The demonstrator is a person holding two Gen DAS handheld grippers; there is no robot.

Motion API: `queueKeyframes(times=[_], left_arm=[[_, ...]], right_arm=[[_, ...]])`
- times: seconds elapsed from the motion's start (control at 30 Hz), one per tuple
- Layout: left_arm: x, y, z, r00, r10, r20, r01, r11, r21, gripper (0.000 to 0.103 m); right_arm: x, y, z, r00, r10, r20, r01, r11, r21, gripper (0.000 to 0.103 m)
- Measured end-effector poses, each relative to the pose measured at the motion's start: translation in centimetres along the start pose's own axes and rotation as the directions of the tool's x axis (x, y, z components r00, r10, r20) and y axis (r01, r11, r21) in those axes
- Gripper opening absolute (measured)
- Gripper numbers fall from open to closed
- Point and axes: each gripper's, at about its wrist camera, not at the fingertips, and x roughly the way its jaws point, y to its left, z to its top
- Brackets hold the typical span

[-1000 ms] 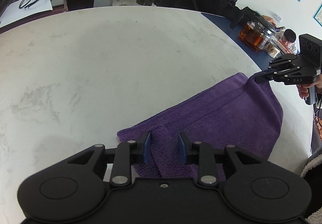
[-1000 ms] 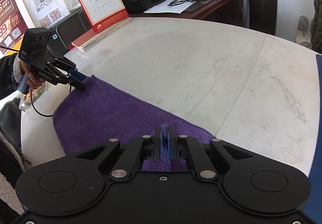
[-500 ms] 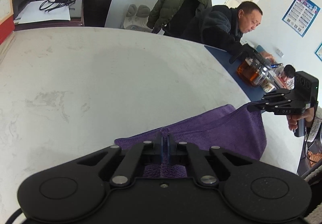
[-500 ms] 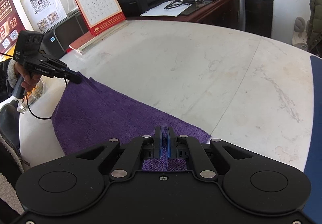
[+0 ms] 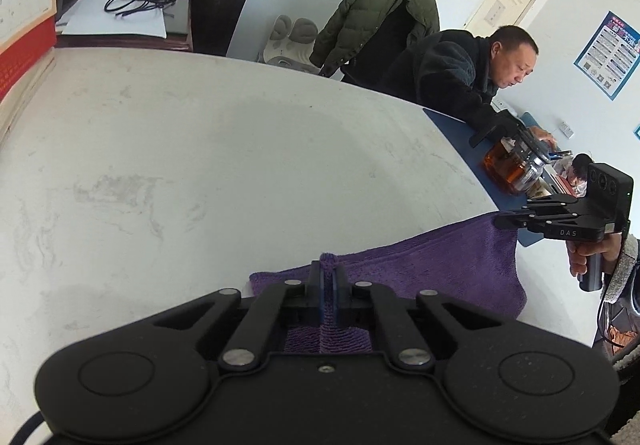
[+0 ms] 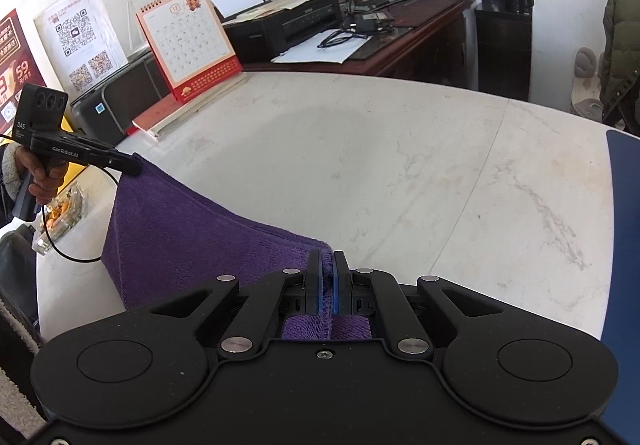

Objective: Fold towel

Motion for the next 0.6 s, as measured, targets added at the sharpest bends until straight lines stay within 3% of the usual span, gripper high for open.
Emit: queueKeyframes(times=[0.47, 0.6], left_arm=[[3.5, 2.7, -0.2, 0.995, 0.028, -0.091, -0.028, 1.0, -0.004, 0.004], [3.6, 2.7, -0.3, 0.995, 0.051, -0.083, -0.051, 0.999, 0.003, 0.005]], right_arm=[[1.6, -0.6, -0.6, 0.999, -0.012, -0.042, 0.014, 1.0, 0.025, 0.004], [2.0, -0.6, -0.7, 0.999, -0.022, -0.048, 0.023, 1.0, 0.018, 0.004]])
